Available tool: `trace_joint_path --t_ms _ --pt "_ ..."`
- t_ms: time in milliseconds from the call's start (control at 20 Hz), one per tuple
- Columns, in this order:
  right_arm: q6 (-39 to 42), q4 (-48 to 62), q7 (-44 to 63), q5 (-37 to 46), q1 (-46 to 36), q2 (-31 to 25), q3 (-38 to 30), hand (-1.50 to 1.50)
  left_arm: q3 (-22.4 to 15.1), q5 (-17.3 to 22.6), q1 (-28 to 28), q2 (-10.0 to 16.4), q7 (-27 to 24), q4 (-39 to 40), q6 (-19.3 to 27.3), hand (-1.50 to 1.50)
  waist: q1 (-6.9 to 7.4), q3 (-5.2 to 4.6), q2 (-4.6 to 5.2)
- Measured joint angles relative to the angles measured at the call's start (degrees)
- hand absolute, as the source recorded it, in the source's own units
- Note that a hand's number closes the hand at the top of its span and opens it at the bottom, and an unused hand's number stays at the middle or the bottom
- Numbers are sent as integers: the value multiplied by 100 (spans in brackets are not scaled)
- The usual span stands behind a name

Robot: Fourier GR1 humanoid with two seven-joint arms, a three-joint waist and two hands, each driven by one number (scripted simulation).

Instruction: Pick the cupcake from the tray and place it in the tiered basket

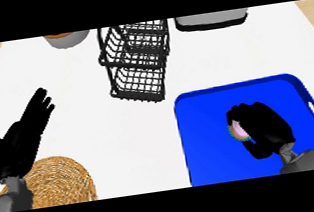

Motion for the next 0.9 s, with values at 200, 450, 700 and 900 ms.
trace_joint_path --t_ms 200,450,700,900 --pt "-321 681 -161 -238 -329 -207 -802 150 -37 -50 -29 -93 -94 110 8 0 23 12 25" --pt "-1027 1561 -308 -477 -811 -411 -1759 150 -56 -52 -37 -110 -64 52 -22 0 43 31 55" --pt "-1576 1239 -611 -1253 -1118 -135 -2421 150 -37 -97 55 -107 -119 35 -12 0 -16 37 32" --pt "-1498 639 -910 -2092 -1329 -1 -2824 150 15 -103 117 -94 -204 119 -39 0 -56 33 19"
